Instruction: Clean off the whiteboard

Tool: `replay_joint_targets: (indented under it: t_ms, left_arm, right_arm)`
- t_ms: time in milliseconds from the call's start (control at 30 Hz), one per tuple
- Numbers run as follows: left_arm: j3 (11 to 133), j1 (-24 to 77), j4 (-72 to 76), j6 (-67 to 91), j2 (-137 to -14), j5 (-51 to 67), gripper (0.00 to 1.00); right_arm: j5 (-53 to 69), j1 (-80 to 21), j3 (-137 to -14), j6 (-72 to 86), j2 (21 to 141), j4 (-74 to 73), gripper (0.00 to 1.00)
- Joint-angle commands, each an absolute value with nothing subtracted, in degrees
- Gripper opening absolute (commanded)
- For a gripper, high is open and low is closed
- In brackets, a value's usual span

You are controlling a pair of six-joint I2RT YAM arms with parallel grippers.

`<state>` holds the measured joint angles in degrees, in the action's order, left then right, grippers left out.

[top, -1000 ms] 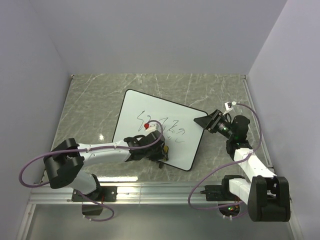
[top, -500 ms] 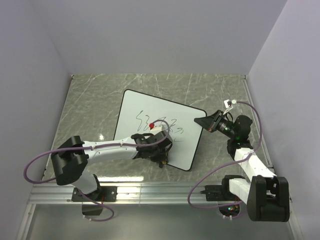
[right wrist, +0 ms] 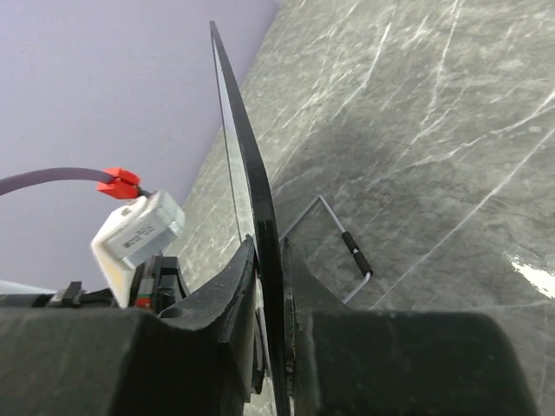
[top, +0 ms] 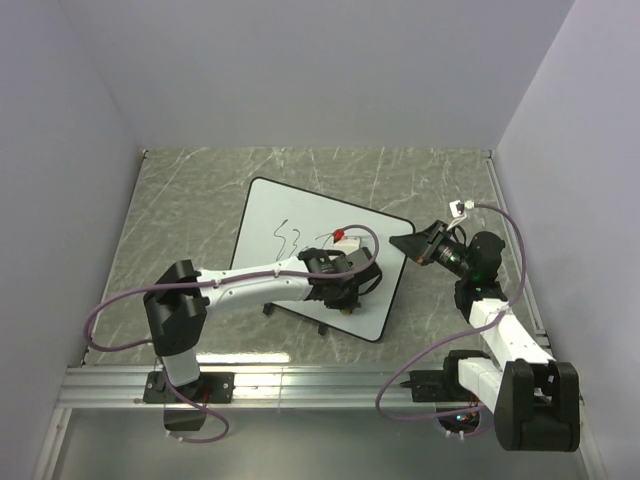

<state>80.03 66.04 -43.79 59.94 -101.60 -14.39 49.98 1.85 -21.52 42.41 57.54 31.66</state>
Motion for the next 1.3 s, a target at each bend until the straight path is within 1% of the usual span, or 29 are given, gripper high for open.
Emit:
replay_joint_targets:
  t_ms: [0,167,200,300,433,533,633,667,767,800,933,1033,1100,1167,1267]
  left_arm:
    - [79.21,64.34,-19.97,58.62,-103.01,-24.52,0.0]
    - [73.4,64.42,-10.13,56.79,-100.12,-27.33,0.0]
    - [71.74,64.77,-5.93,56.52,-99.76,-27.51,0.0]
    - [69.88,65.47,1.99,53.88,-99.32,-27.77,0.0]
    - [67.68,65.3,9.03,51.42,-100.1,-28.47,0.0]
    - [70.31,65.3,7.83,49.14,-102.12,-29.7,0.0]
    - [70.31,64.43,6.34,48.86,-102.66,-30.76,0.0]
    - [70.14,63.9,3.37,49.48,-102.66,-31.11,0.0]
    - [67.07,62.14,0.19,49.14,-100.91,-32.52,0.0]
    - [64.36,61.18,0.18,48.43,-100.2,-32.35,0.0]
    - [60.3,58.8,-5.62,46.15,-97.22,-31.2,0.0]
    - [57.05,58.62,-6.68,43.52,-95.19,-29.27,0.0]
    - [55.38,58.71,-6.68,42.37,-94.31,-25.5,0.0]
    - [54.85,58.97,-6.86,41.93,-93.08,-21.13,0.0]
    - [57.2,60.64,-8.17,41.48,-93.07,-18.64,0.0]
  right_arm:
    - [50.19,0.26,-22.23,41.22,55.11,26.37,0.0]
    - [49.75,0.26,-22.5,40.87,54.49,24.61,0.0]
    - [49.83,0.26,-22.59,40.87,54.58,24.52,0.0]
    - [49.66,0.26,-22.76,40.26,54.75,24.0,0.0]
    - [49.83,0.26,-22.68,39.9,55.28,23.73,0.0]
    - [49.75,0.26,-22.76,39.2,55.2,22.86,0.0]
    - [49.13,0.26,-23.38,38.15,54.58,20.66,0.0]
    - [49.13,0.26,-23.81,37.88,54.41,20.05,0.0]
    - [48.6,0.26,-24.61,37.0,53.79,18.2,0.0]
    - [48.43,0.26,-24.7,36.91,53.7,18.02,0.0]
    - [47.9,0.26,-25.05,37.09,53.52,17.93,0.0]
    - [47.55,0.26,-25.14,37.35,53.35,18.19,0.0]
    - [47.46,0.26,-25.31,37.44,53.44,18.19,0.0]
    - [47.37,0.26,-25.66,37.18,53.35,17.84,0.0]
    - [47.2,0.26,-26.36,36.57,53.26,16.97,0.0]
